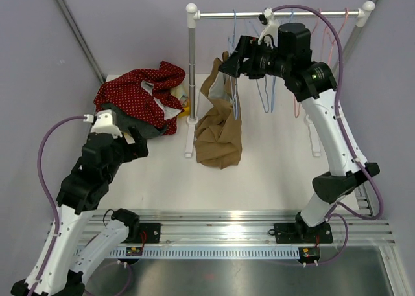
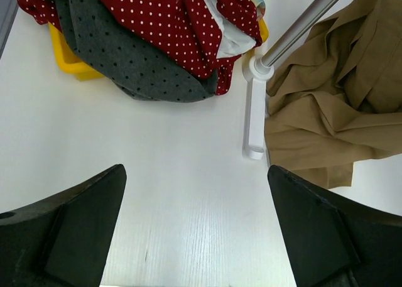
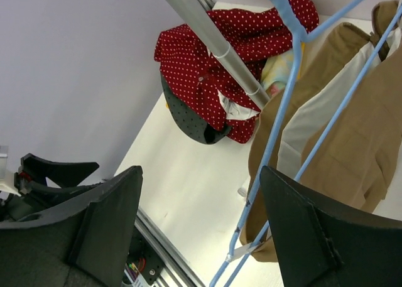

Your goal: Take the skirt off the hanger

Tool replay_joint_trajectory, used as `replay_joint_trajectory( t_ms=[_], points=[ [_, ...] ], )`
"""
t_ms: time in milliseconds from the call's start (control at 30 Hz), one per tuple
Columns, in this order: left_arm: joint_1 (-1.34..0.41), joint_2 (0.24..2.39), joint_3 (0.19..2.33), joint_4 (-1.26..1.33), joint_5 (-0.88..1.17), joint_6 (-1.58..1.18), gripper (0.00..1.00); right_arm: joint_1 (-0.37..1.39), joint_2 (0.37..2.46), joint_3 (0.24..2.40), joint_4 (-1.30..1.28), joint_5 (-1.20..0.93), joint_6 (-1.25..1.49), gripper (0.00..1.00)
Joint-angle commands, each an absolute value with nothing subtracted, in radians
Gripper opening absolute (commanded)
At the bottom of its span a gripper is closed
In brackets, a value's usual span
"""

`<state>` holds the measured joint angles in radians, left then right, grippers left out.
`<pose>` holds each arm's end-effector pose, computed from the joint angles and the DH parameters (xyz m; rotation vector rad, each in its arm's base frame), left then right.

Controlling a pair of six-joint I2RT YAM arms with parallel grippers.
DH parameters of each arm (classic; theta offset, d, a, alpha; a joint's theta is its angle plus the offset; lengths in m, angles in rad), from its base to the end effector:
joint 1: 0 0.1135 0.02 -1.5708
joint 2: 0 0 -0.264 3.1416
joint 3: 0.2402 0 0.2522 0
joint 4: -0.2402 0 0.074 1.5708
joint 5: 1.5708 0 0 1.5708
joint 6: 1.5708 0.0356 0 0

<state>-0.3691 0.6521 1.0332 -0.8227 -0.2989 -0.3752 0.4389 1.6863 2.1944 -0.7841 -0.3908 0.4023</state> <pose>0.1091 -0.0310 0.3743 -0.1955 1.9864 -0.1789 0.3003 0.1560 0.5182 -0.3210 1.9061 0.9356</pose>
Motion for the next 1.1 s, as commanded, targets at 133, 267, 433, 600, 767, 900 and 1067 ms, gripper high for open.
replay_joint_trajectory(
  t_ms=[133, 267, 433, 600, 767, 900, 1067],
  points=[
    [-0.377, 0.611, 0.960, -0.808, -0.267, -0.387, 0.99, 0.486, 1.743, 2.174, -0.752, -0.308, 0.364, 0.80],
    [-0.377, 0.603, 0.939, -0.795, -0.239, -0.385, 0.99, 0.506, 1.776, 2.184, -0.747, -0.301, 0.365, 0.73],
    [-0.382, 0.578, 0.894, -0.741, -0.147, -0.385, 0.99, 0.526, 1.812, 2.210, -0.752, -0.287, 0.367, 0.46],
    [-0.400, 0.594, 0.891, -0.706, -0.106, -0.383, 0.99, 0.540, 1.833, 2.236, -0.755, -0.279, 0.373, 0.12],
    [-0.431, 0.617, 0.893, -0.680, -0.126, -0.380, 0.99, 0.546, 1.838, 2.263, -0.770, -0.262, 0.367, 0.00],
    [-0.456, 0.652, 0.910, -0.657, -0.133, -0.383, 0.99, 0.546, 1.833, 2.287, -0.787, -0.249, 0.354, 0.00],
    [-0.520, 0.722, 0.959, -0.601, -0.149, -0.377, 0.99, 0.546, 1.816, 2.319, -0.793, -0.247, 0.350, 0.00]
  ],
)
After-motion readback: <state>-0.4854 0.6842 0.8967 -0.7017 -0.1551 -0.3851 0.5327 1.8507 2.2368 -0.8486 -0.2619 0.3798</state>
